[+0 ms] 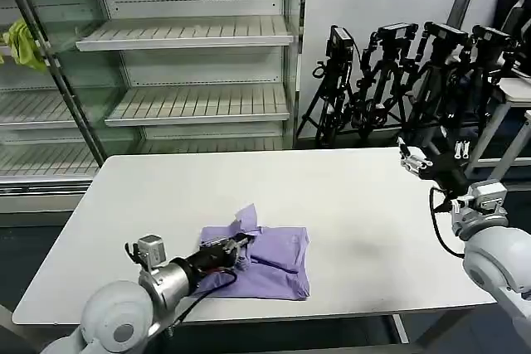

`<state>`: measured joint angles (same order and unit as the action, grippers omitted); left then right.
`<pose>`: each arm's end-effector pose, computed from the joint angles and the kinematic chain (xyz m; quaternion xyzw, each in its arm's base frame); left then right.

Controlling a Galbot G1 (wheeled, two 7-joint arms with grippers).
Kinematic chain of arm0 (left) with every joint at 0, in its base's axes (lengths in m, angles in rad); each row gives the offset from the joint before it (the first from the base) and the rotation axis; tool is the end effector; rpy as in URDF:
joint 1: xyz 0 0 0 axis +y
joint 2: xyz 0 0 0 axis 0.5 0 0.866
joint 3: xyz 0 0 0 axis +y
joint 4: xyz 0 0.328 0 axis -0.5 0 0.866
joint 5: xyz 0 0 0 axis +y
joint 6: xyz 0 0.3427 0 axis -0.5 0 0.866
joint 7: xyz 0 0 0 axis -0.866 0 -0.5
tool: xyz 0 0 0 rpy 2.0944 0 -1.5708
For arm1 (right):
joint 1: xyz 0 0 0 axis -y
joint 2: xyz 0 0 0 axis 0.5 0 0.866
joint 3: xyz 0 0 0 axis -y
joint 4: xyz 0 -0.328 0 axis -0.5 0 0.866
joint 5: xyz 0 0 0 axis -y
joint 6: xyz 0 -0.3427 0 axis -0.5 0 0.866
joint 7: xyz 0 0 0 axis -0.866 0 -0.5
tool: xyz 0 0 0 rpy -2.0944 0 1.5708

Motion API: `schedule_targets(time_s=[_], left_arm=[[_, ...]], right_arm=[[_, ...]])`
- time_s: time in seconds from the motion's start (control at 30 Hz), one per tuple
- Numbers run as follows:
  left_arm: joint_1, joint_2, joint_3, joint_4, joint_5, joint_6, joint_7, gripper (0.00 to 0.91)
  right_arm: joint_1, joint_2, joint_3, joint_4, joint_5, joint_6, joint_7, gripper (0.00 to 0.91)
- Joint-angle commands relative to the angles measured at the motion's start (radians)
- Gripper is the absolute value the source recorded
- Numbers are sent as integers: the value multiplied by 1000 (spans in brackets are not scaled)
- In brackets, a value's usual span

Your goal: Fold and organize the clothes.

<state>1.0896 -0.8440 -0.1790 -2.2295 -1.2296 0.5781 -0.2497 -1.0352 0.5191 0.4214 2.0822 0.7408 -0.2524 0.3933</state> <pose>0.2485 0.0102 -0.1599 -0.3075 -0.9053 0.1514 0.2509 0.2985 -0.1240 -0.1024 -0.0157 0.9860 -0.1618 0.0359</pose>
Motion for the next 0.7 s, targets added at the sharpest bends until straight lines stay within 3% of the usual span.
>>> schedule_targets(time_s=[0.03, 0.7], left_arm=[[-40, -25, 79, 1, 20, 0, 3, 50], [-67, -71, 141, 37, 59, -1, 15, 50]], right_arm=[[-14, -8, 19, 3, 3, -2, 5, 907], [-72, 12, 47, 10, -10, -3, 5, 907]])
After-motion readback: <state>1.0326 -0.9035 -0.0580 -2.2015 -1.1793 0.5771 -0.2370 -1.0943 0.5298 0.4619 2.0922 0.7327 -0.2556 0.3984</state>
